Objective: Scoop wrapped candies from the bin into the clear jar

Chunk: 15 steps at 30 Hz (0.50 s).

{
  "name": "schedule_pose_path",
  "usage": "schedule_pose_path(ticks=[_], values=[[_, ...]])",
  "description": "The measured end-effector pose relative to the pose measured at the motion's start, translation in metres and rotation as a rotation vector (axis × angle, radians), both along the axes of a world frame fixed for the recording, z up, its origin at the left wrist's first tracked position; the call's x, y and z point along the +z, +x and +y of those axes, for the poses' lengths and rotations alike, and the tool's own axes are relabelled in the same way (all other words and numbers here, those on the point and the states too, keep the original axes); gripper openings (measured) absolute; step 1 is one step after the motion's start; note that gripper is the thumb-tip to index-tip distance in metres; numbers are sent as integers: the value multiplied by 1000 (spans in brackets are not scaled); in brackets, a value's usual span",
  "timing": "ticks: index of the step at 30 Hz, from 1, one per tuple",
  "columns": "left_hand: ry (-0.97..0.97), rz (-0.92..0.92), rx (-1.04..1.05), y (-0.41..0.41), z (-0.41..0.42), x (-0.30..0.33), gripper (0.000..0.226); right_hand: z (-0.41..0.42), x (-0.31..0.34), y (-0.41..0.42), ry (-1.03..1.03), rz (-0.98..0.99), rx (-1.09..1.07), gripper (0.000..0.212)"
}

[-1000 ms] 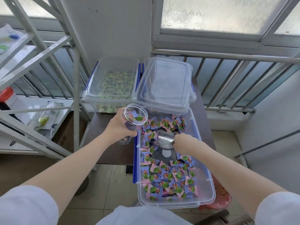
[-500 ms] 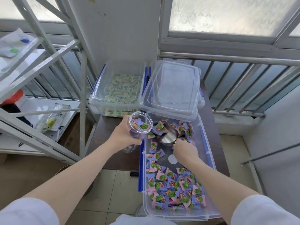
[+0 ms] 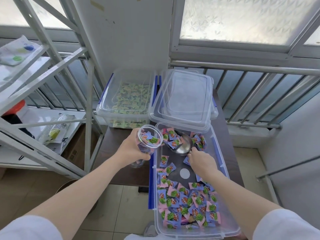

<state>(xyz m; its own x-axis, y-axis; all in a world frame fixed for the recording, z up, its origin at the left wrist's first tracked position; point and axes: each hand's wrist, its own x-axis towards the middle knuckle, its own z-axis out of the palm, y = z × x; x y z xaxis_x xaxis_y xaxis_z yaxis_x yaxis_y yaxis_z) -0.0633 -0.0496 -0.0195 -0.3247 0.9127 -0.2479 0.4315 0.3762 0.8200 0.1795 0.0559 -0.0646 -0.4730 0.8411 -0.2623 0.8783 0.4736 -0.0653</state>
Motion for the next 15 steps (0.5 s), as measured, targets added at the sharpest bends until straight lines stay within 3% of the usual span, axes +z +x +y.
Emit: schedule_pose_path(ticks=[8,15], values=[[28,33,-22,4,2,11,83,-6,21,30,-72,99,15,20],[39,15,-30,7,5,16,80,-8,44,56,-91,215,-8,25]])
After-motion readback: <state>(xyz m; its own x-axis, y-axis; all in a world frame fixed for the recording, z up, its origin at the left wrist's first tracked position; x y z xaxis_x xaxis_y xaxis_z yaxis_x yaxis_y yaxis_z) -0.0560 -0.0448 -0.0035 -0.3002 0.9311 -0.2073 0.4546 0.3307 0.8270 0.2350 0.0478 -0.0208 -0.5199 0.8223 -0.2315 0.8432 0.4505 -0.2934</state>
